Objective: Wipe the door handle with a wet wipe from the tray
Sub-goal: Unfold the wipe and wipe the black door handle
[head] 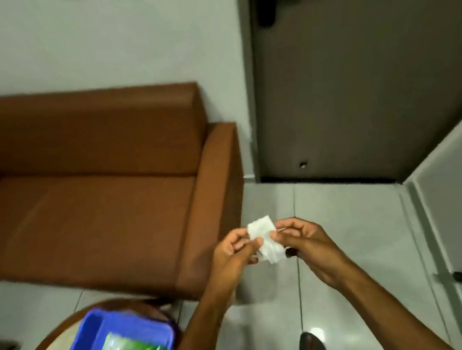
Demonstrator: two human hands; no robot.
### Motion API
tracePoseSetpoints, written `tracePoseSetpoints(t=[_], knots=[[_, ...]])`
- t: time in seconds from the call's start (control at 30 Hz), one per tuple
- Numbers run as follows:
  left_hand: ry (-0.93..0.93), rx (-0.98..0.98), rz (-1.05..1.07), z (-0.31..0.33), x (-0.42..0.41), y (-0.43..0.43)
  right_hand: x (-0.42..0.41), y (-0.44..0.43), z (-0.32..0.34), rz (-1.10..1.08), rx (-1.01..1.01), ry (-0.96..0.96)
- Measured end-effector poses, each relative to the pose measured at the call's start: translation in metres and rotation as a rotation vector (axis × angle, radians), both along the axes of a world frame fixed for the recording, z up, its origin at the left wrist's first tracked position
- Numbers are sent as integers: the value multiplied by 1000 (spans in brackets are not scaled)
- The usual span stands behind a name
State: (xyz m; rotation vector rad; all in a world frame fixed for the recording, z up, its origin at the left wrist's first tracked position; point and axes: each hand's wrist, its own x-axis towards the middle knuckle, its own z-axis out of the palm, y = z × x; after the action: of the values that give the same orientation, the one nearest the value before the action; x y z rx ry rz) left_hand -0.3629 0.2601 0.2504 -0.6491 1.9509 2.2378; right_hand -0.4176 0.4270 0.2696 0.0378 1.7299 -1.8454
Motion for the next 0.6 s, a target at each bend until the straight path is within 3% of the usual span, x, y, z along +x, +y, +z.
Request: tracePoseSetpoints(t=[0.23, 0.4, 0.6], knots=[[155, -131, -87, 58, -129, 48, -112, 53, 47, -111, 94, 222], [268, -299, -41, 70, -206, 47, -168, 45, 56, -207, 77, 298], [426, -408, -12, 81, -345, 22, -291, 9, 78, -319, 106, 592]])
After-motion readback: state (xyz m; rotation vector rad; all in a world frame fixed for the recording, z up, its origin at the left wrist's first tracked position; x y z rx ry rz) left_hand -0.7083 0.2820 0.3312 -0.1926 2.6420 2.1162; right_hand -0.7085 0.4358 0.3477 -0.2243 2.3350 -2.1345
